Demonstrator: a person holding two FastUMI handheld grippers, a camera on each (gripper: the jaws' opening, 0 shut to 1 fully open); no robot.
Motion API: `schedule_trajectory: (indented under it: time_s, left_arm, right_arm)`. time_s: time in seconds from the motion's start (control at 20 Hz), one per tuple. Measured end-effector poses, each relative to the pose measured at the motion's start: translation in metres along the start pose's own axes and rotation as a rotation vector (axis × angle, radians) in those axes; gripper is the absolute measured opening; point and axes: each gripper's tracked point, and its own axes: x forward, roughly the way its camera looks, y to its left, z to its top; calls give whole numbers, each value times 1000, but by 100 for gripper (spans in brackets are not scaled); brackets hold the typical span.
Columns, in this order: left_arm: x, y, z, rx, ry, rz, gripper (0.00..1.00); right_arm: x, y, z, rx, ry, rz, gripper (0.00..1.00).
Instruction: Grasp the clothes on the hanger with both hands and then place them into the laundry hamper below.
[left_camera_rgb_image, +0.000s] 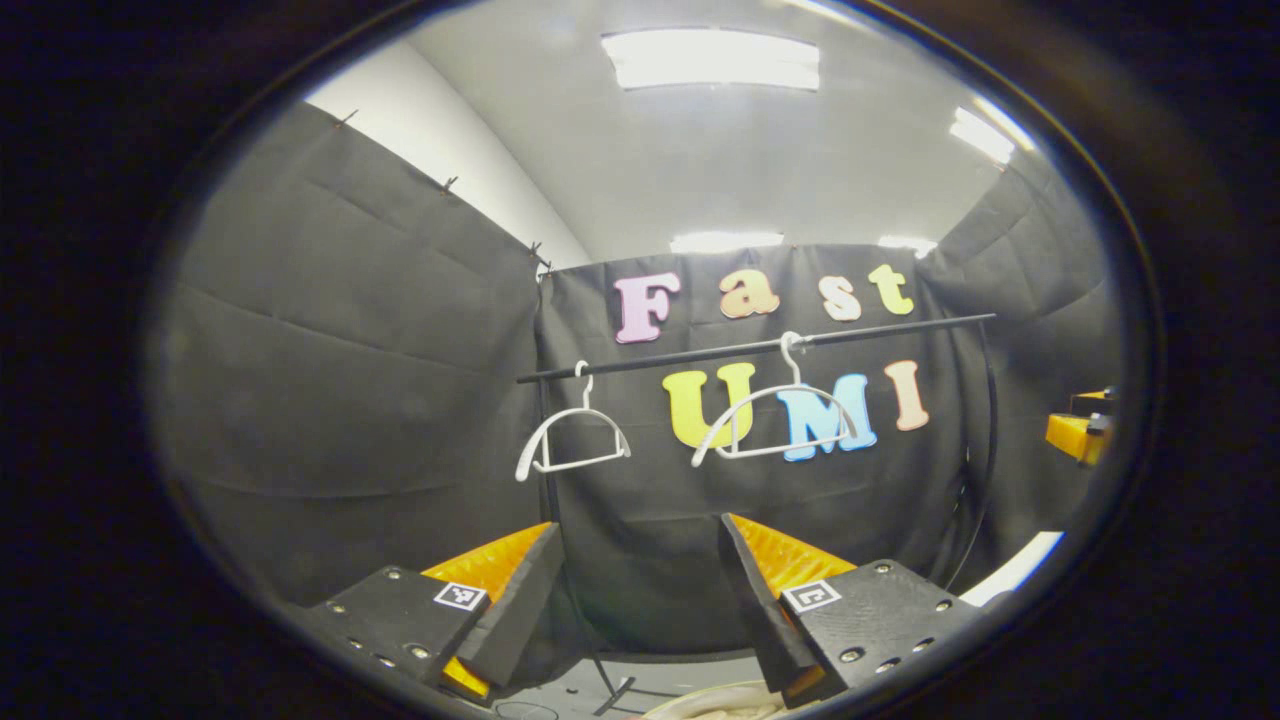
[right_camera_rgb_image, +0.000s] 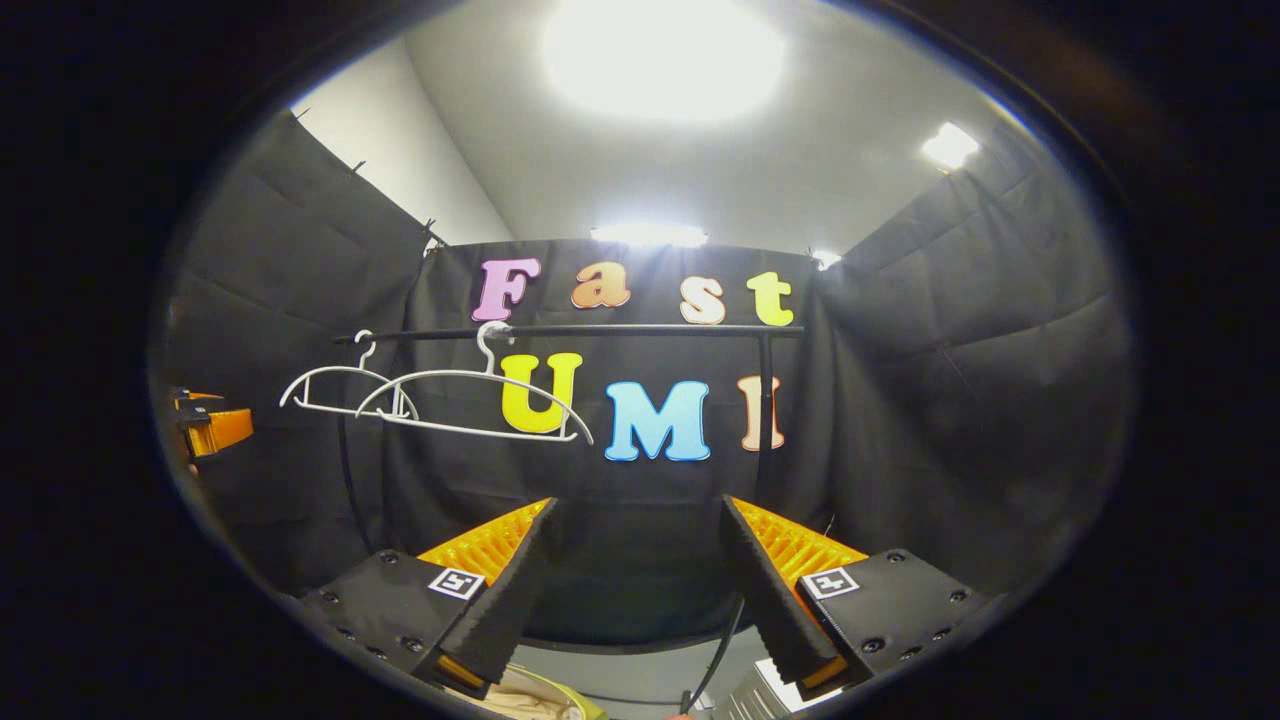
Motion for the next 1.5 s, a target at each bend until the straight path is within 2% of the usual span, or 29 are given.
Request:
schedule_trajectory:
  time_s: [0.1,0.15,0.2,0.25,0.45,0.6,0.65,0.7,0.75,0.8,0.85,0.95,1.0,1.05,1.2,1.25,1.3,1.35,1.5]
  left_arm:
    - [1,-1,3,-3,-4,-4,91]
    - [1,-2,4,-5,-8,-4,87]
    - [-1,-1,4,-4,-8,-4,91]
    - [-2,-1,3,-6,-10,-9,87]
    - [-1,-3,-1,-9,-5,-13,87]
    - [2,-4,0,-10,-6,-15,87]
    - [4,-3,-1,-10,-8,-11,87]
    - [5,-3,-1,-11,-7,-13,91]
    - [5,-2,-2,-11,-5,-10,87]
    - [4,-2,-4,-11,-3,-10,91]
    - [5,-3,-5,-12,-1,-8,87]
    - [8,-4,-5,-11,3,-10,87]
    - [9,-4,-4,-7,1,-10,91]
    - [9,-3,-4,-2,-2,-9,87]
    - [8,-4,0,5,-9,-10,87]
    - [8,-3,0,4,-13,-11,91]
    - [9,-4,1,3,-13,-10,87]
    - [9,-4,2,3,-15,-10,87]
    - [11,-5,3,2,-17,-11,87]
  right_arm:
    - [1,-4,2,-2,-5,-12,96]
    - [2,-4,2,2,-5,-15,96]
    - [1,-5,2,8,-7,-16,96]
    - [1,-5,3,12,-7,-19,96]
    - [2,-5,-1,-5,-1,-26,99]
    - [4,-5,0,-2,-3,-22,96]
    - [4,-5,1,0,-6,-23,99]
    - [3,-5,0,1,-6,-23,96]
    - [2,-7,1,2,-7,-28,96]
    - [2,-8,1,1,-7,-30,99]
    - [3,-9,0,2,-6,-34,96]
    - [4,-11,-1,9,-2,-38,99]
    - [6,-13,-1,10,-2,-44,99]
    - [6,-15,-1,6,-2,-51,99]
    - [6,-15,-2,5,0,-53,96]
    - [5,-15,-1,7,0,-54,99]
    - [5,-16,0,10,-2,-56,99]
    - [4,-17,1,13,-6,-58,96]
    - [7,-18,3,10,-15,-58,99]
